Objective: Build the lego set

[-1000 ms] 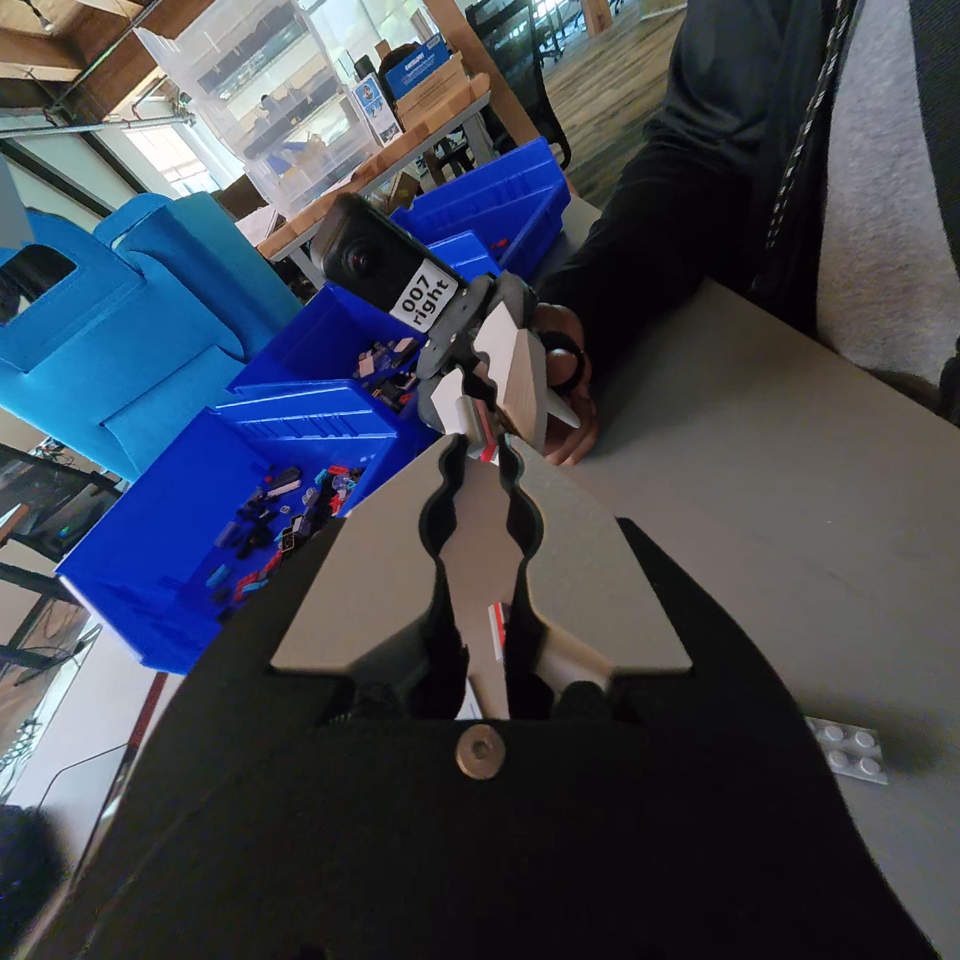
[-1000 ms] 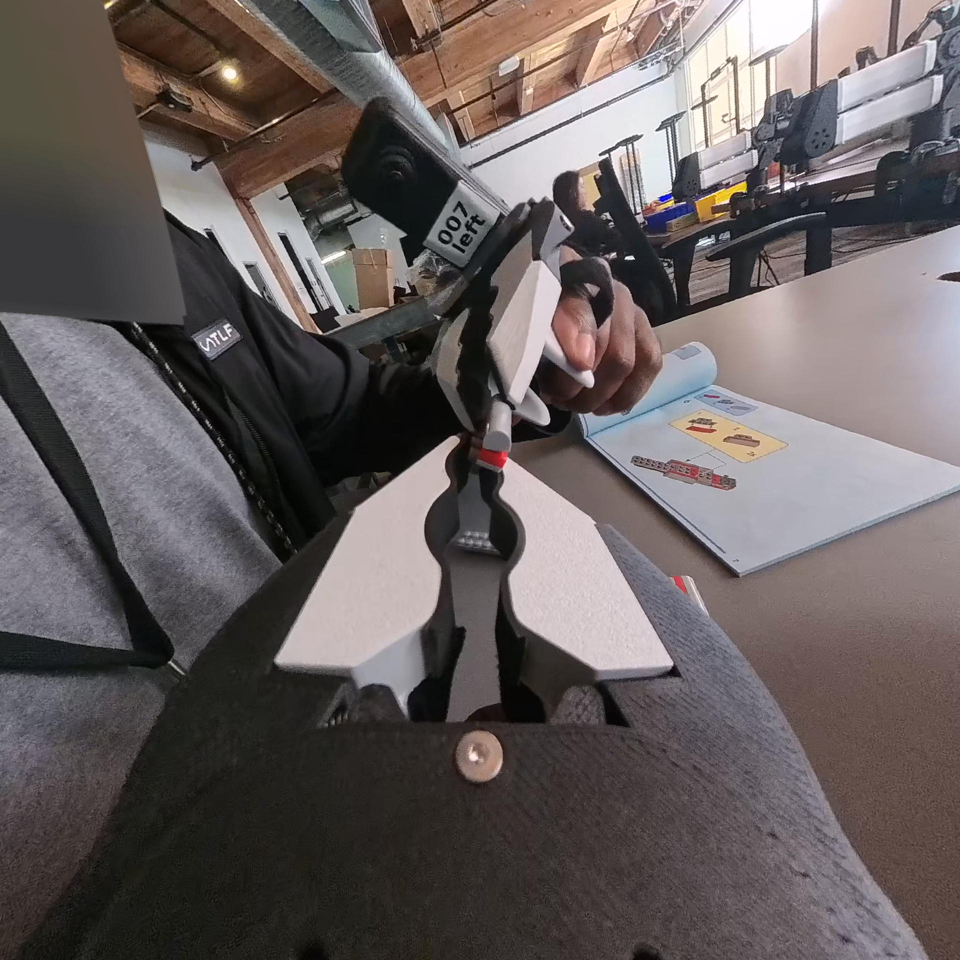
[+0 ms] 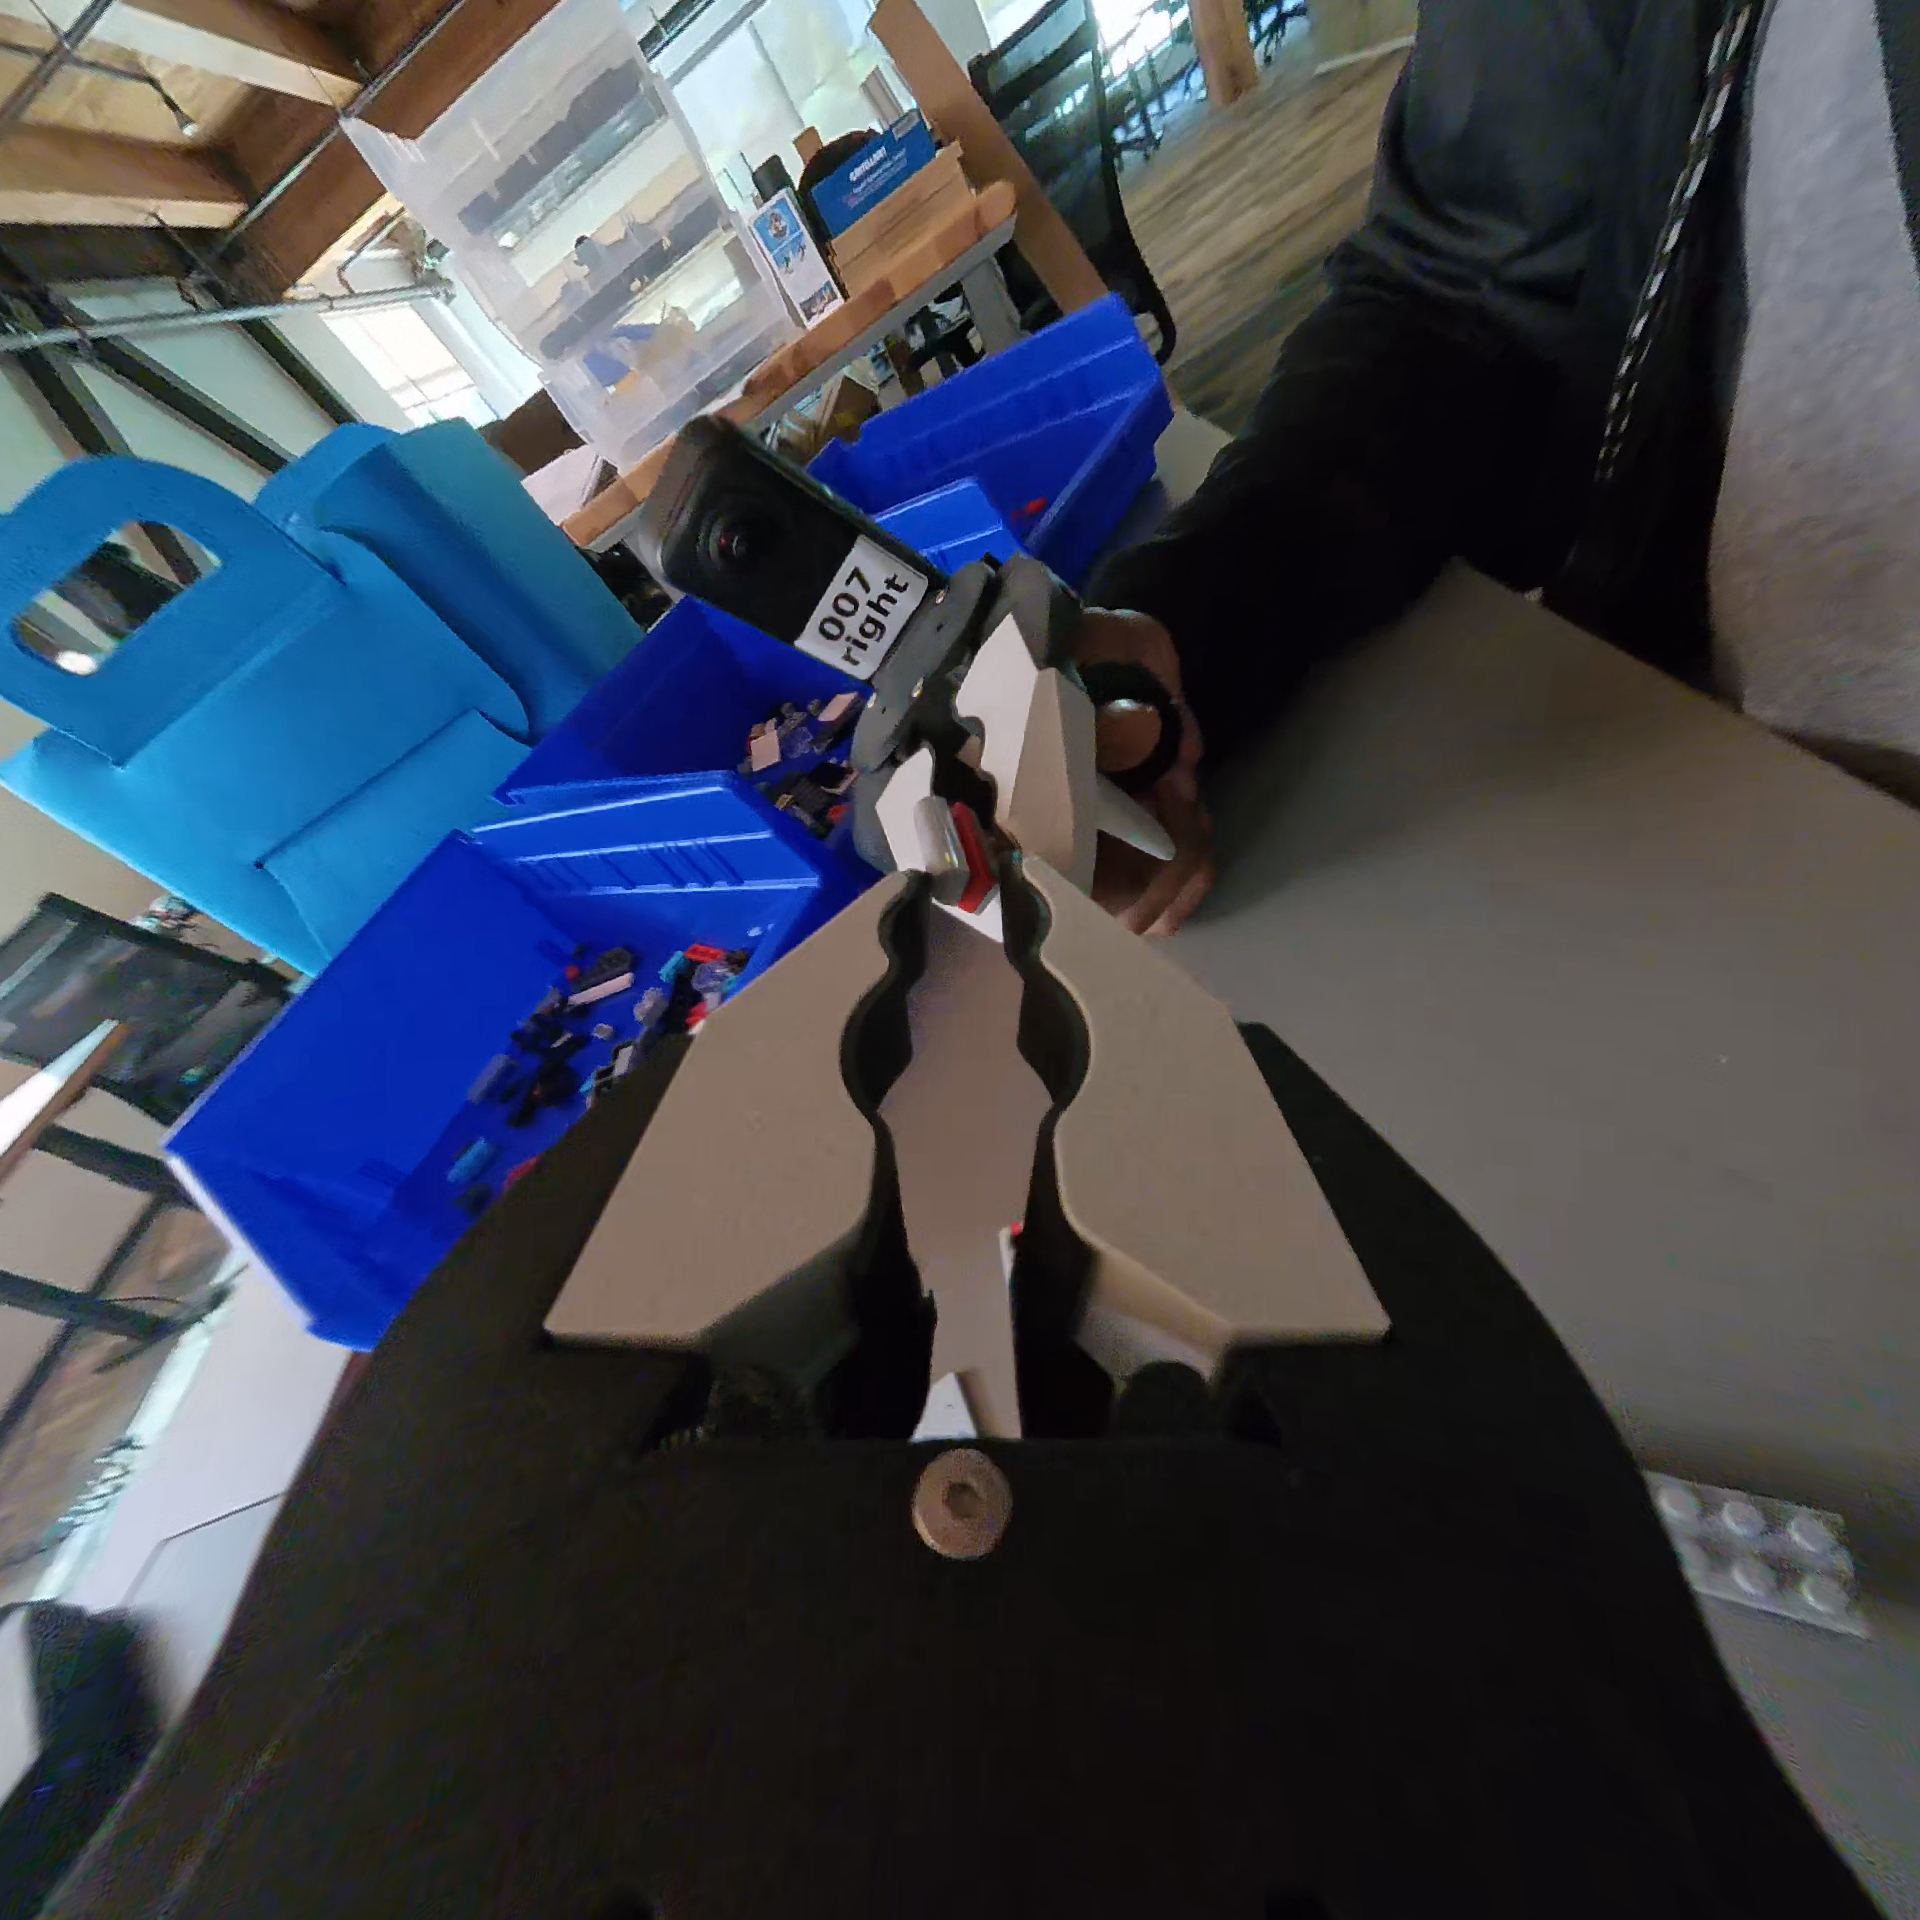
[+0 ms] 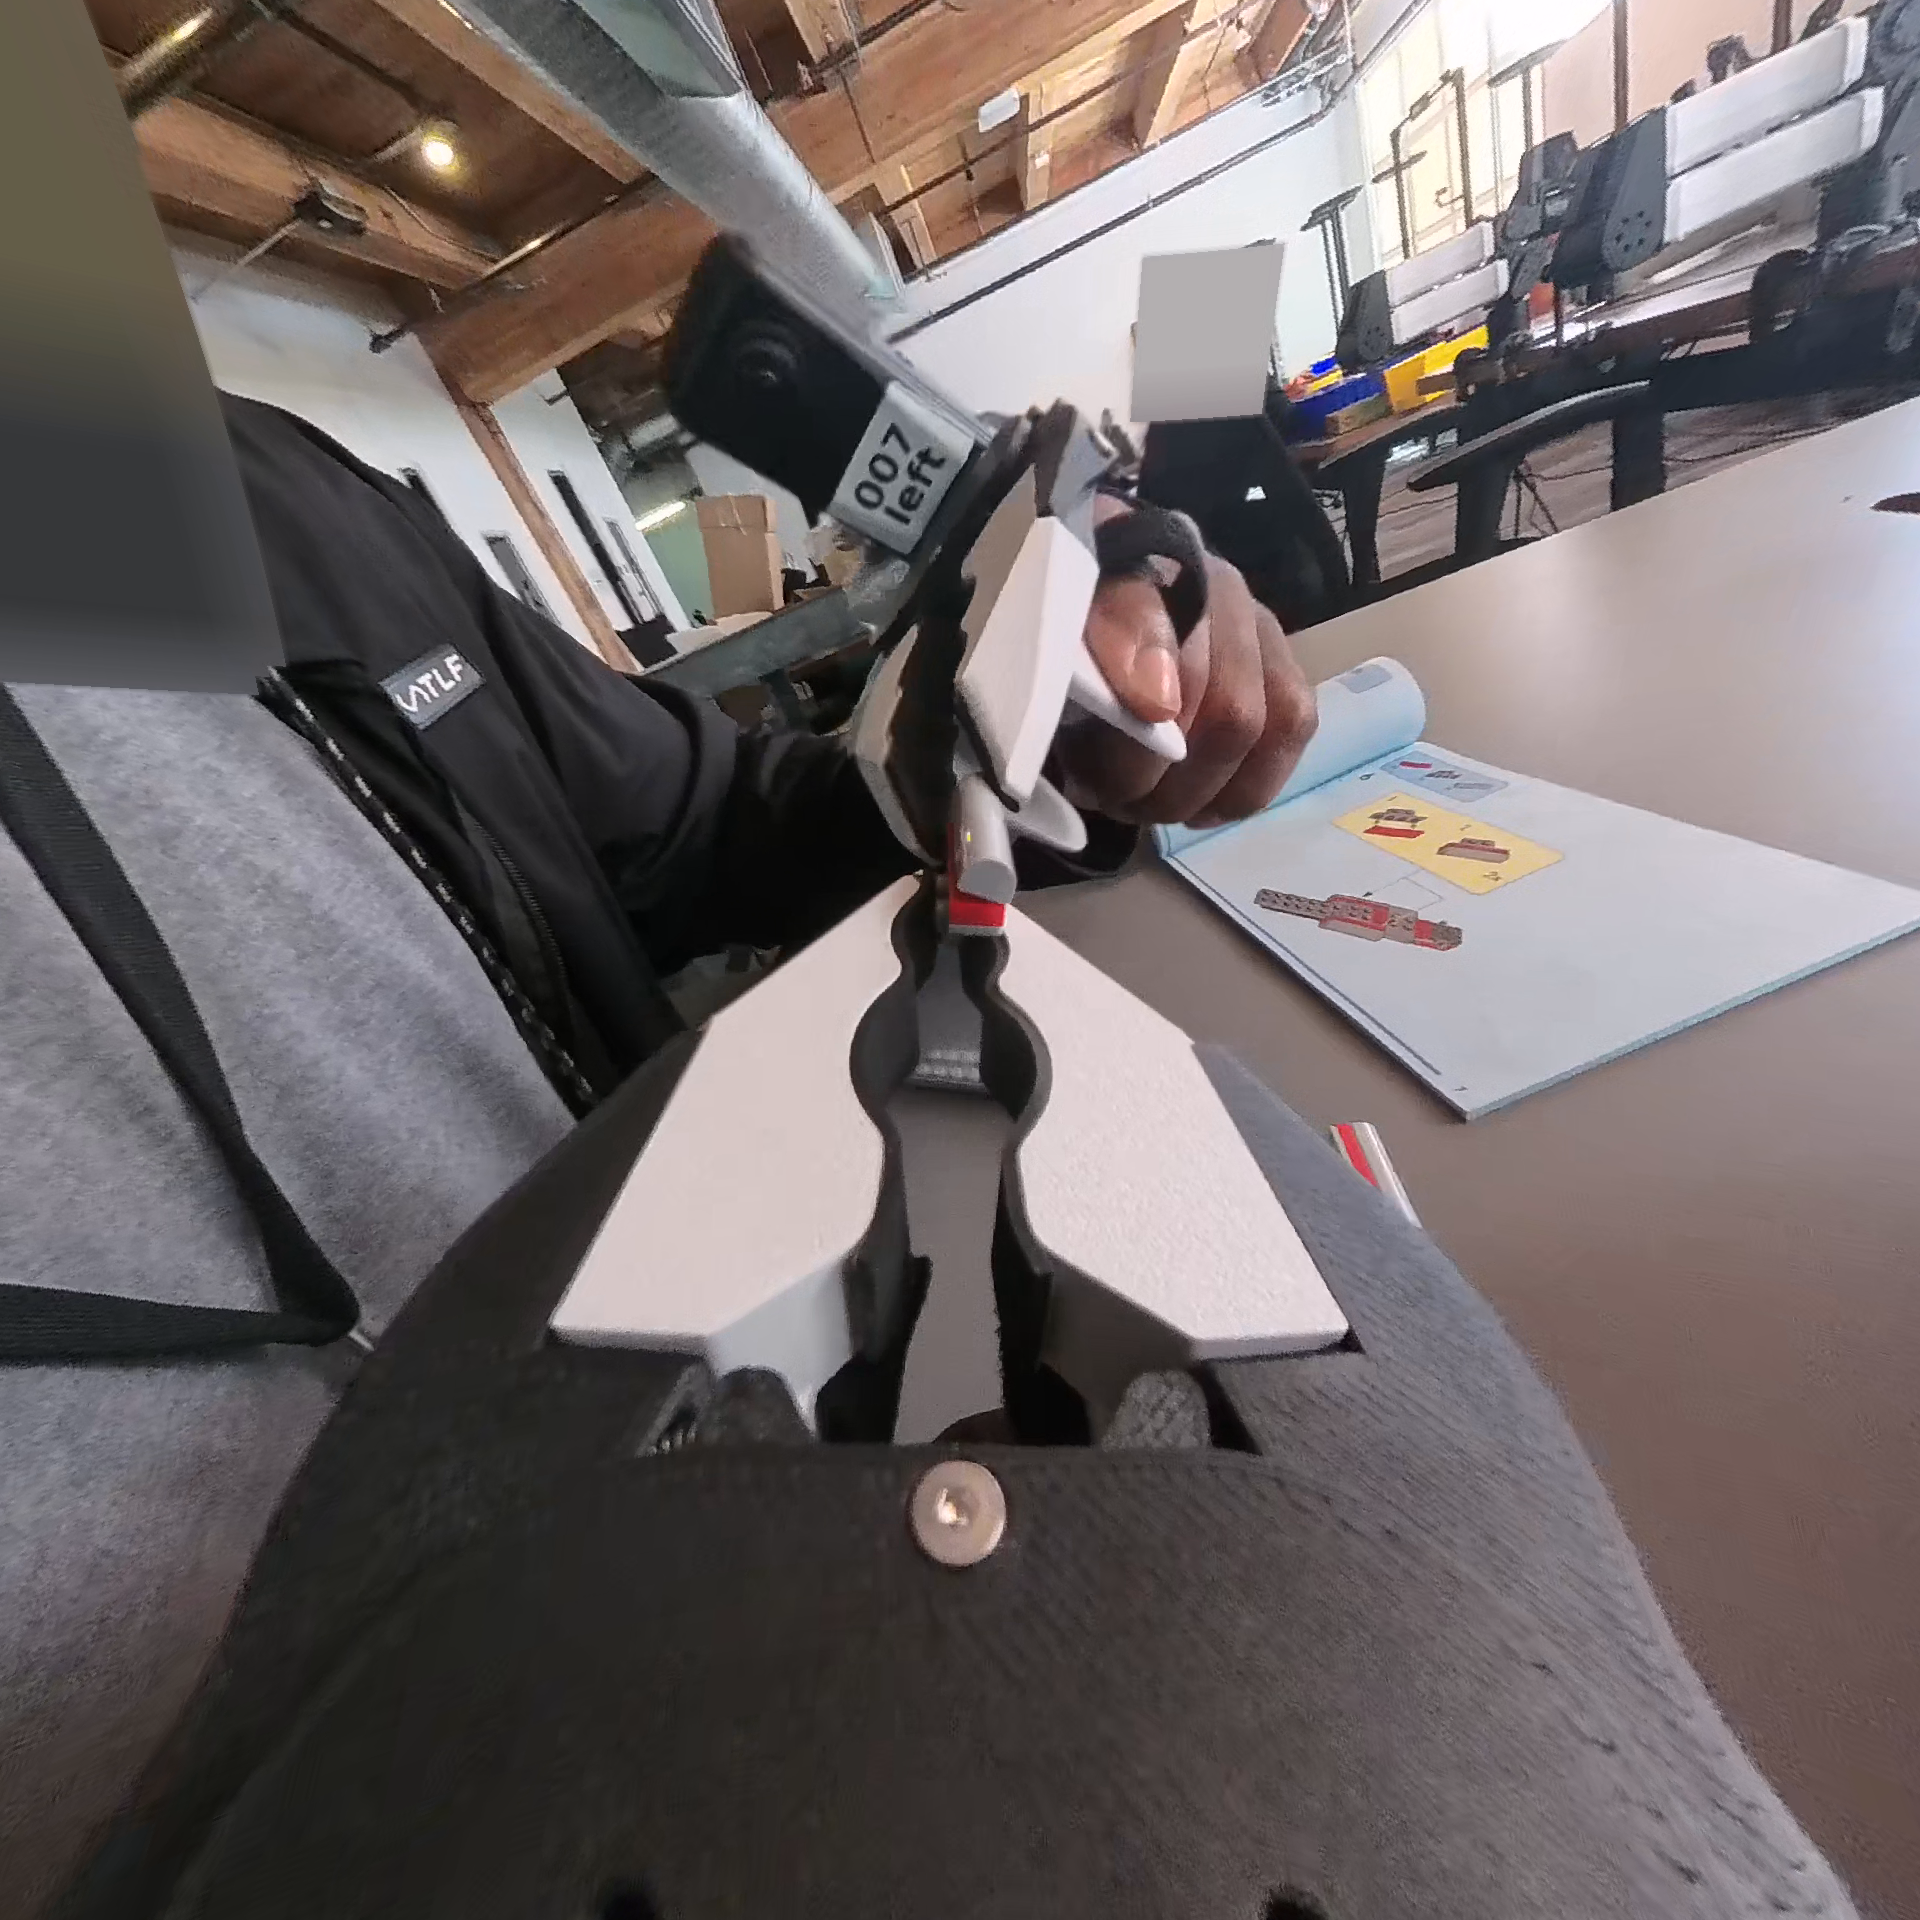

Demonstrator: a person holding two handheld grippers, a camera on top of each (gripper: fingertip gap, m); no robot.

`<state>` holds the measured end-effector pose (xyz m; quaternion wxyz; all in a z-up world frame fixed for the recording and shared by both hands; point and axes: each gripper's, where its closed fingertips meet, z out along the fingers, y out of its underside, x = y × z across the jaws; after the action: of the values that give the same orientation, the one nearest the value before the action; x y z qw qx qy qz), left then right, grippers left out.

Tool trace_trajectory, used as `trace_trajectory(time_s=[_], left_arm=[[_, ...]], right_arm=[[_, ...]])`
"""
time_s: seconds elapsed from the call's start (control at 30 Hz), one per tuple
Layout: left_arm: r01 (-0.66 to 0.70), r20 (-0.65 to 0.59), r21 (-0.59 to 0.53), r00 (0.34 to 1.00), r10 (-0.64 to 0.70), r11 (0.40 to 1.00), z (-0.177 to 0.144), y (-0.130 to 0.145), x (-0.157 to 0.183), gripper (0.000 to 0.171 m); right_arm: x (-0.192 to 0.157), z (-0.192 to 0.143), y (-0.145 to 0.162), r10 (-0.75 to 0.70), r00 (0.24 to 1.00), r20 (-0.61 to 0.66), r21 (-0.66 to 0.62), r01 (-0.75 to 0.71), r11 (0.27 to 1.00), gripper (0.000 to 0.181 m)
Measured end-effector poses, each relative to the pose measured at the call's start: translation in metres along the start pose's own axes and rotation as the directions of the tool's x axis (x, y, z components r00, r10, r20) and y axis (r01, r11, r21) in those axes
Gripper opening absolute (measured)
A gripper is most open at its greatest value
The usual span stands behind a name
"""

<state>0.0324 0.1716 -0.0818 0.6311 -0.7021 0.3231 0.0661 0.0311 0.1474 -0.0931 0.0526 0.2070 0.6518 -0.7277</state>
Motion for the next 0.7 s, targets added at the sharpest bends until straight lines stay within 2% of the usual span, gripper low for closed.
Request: trace_trajectory(time_s=[0.17,0.4,0.7], left_arm=[[-0.129,0.044,-0.057,0.990,0.132,0.990,-0.0004,0.0023,-0.0015,0.013],[-0.208,0.076,-0.095,0.974,0.215,0.973,0.0004,0.0056,-0.0034,0.011],[-0.116,0.011,-0.066,0.993,0.117,0.991,0.0006,0.0055,0.0032,0.011]], right_arm=[[0.0008,0.0001,-0.0004,0.073,0.997,0.021,0.006,-0.074,0.997,0.005],[0.0006,-0.0011,-0.0021,0.126,0.991,0.044,0.019,-0.127,0.992,0.005],[-0.0042,-0.0001,0.0027,0.104,0.993,0.063,-0.014,-0.103,0.995,0.004]])
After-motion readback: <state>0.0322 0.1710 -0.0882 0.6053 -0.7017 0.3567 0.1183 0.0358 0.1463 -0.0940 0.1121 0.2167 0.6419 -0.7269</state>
